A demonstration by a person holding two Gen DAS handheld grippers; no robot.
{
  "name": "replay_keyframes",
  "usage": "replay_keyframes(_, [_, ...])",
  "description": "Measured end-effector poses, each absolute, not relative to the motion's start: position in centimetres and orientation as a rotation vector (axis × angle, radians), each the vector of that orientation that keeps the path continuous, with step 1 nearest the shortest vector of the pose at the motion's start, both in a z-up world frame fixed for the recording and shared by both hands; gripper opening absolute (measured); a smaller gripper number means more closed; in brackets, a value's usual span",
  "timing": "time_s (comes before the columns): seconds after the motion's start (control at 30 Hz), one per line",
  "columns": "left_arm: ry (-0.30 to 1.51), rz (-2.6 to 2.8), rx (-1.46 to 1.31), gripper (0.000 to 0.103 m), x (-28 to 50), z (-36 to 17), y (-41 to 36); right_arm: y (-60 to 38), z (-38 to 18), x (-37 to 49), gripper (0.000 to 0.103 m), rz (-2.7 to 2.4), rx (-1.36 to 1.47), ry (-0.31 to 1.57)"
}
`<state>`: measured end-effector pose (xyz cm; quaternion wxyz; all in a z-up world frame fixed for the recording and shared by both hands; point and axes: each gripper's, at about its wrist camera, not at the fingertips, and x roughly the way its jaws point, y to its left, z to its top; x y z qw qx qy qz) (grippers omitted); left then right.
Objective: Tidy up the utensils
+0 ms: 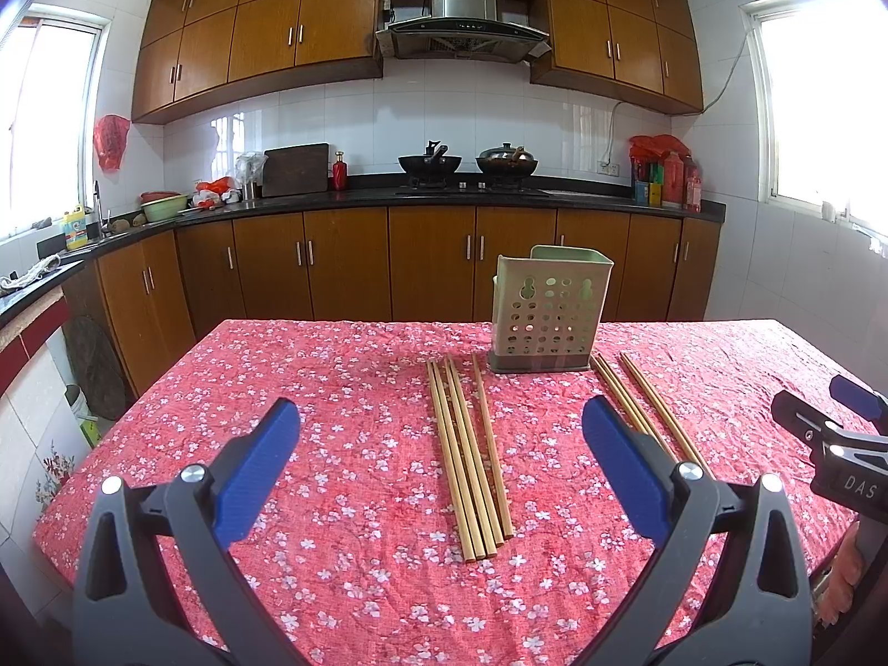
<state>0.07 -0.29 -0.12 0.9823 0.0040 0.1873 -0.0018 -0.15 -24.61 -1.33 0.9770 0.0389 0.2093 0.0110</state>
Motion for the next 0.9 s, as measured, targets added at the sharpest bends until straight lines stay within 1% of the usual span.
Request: replay_keyframes(0.9, [0.379,-0.003,0.009,0.099,0.08,-0.13,-0.35,-24.45,-1.41,0.02,0.101,0.021,0.08,0.424])
